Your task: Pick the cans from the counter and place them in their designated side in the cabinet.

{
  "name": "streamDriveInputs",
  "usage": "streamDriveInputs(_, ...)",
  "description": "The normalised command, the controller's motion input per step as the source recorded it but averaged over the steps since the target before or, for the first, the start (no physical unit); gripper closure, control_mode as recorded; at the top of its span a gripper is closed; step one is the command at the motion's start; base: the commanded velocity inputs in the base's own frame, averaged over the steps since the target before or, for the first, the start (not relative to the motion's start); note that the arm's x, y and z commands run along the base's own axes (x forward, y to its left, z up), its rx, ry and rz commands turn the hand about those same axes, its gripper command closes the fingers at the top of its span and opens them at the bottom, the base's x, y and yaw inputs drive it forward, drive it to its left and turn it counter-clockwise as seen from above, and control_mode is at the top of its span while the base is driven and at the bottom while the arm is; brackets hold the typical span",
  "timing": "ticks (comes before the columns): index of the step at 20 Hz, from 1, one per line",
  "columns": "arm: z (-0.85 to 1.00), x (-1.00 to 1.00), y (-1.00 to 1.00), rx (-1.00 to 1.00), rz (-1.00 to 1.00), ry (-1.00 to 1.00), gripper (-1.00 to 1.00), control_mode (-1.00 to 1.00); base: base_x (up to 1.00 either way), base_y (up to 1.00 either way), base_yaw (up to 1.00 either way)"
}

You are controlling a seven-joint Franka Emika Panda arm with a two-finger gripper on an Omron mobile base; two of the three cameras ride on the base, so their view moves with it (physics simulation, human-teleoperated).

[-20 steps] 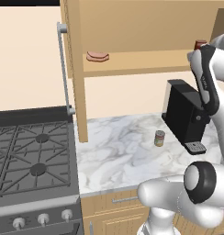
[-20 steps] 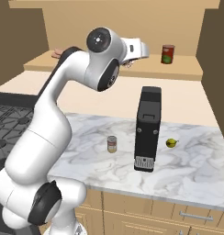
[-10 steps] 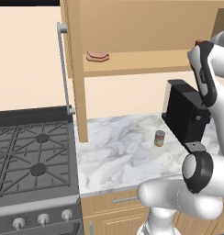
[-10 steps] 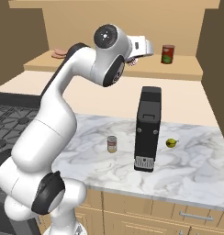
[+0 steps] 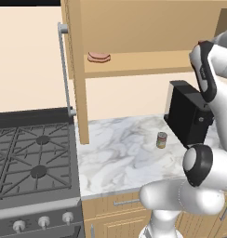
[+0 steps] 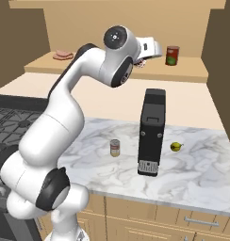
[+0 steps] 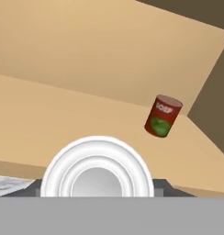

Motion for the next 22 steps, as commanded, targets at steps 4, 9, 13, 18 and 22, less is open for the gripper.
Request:
streamDriveInputs(4,-0.05,0.23,-0.1,-0.03,0.0,0.0,1.0,-1.0,0.0,0.0,0.0)
streamDriveInputs(9,-0.02,0.25,-0.12,-0.03,0.0,0.01,1.0,-1.0,0.0,0.0,0.0)
streamDriveInputs(13,-0.03,0.24,-0.13,-0.03,0.0,0.01,1.0,-1.0,0.0,0.0,0.0)
streamDriveInputs(18,-0.03,0.22,-0.12,-0.01,0.0,0.03,1.0,-1.0,0.0,0.0,0.0)
streamDriveInputs(22,-0.03,0.23,-0.1,0.0,0.0,0.05,1.0,-1.0,0.0,0.0,0.0)
